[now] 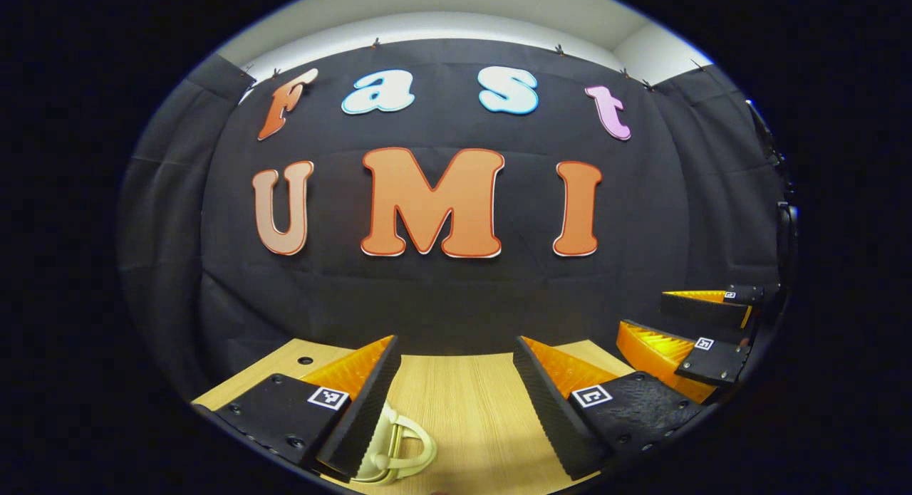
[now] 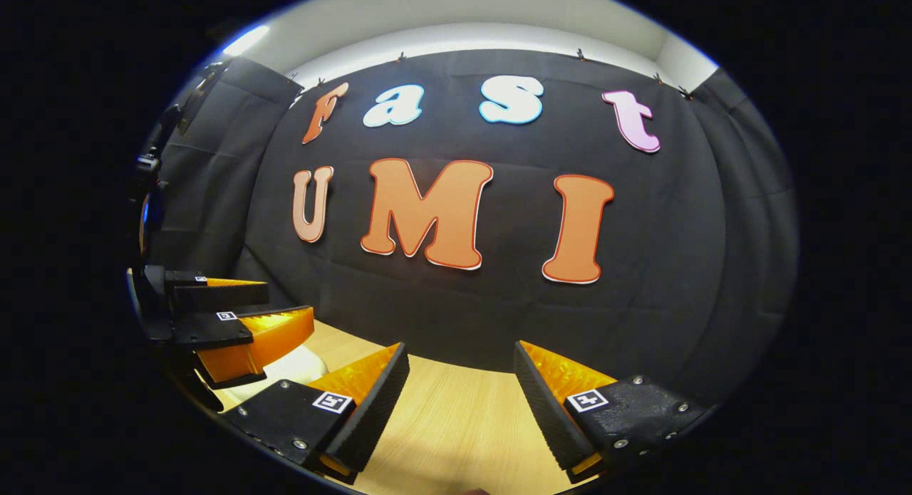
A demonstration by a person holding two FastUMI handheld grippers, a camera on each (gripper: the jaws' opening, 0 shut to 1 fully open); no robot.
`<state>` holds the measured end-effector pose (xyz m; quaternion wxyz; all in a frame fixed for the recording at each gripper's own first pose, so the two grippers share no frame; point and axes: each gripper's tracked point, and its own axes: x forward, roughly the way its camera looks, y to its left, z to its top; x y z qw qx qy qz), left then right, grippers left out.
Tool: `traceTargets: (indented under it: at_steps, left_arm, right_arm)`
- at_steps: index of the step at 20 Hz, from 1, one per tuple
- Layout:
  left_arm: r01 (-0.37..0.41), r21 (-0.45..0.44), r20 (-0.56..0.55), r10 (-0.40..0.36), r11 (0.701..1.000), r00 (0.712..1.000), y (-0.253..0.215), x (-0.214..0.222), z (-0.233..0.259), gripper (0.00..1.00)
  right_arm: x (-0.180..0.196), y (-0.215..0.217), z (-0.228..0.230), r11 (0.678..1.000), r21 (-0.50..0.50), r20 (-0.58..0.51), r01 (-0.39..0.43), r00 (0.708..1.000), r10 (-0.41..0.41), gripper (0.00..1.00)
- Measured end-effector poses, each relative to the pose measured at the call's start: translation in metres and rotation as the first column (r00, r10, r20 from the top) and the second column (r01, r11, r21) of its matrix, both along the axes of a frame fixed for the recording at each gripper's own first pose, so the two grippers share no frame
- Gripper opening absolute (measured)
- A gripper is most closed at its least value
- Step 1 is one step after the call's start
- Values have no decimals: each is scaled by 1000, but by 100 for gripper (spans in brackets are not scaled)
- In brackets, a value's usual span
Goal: First open the suitcase, pack the skin care products into it, and then close the suitcase.
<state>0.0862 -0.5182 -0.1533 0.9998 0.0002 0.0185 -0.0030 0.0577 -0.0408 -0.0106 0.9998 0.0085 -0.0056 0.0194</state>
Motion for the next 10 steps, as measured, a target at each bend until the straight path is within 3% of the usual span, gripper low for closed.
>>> traceTargets:
  at_steps: [2, 3, 4, 10]
  left_arm:
    - [3, 13, 7, -3, 1000, 1000, -4, -3, 2, 100]
    - [-1, 24, 11, 1, 1000, 1000, -4, -4, 3, 94]
    - [1, 31, 16, -1, 1000, 1000, -6, -6, 4, 100]
    - [2, 87, 86, -10, 996, 996, -11, -9, 16, 97]
  right_arm:
    - [-4, 3, 2, 1000, -3, 11, -13, 1000, 14, 94]
    - [-5, 5, 1, 1000, -2, 12, -24, 1000, 24, 94]
    - [-6, 6, 0, 1000, -5, 12, -31, 999, 31, 95]
    - [-9, -1, -1, 1000, -18, 24, -17, 1000, 18, 95]
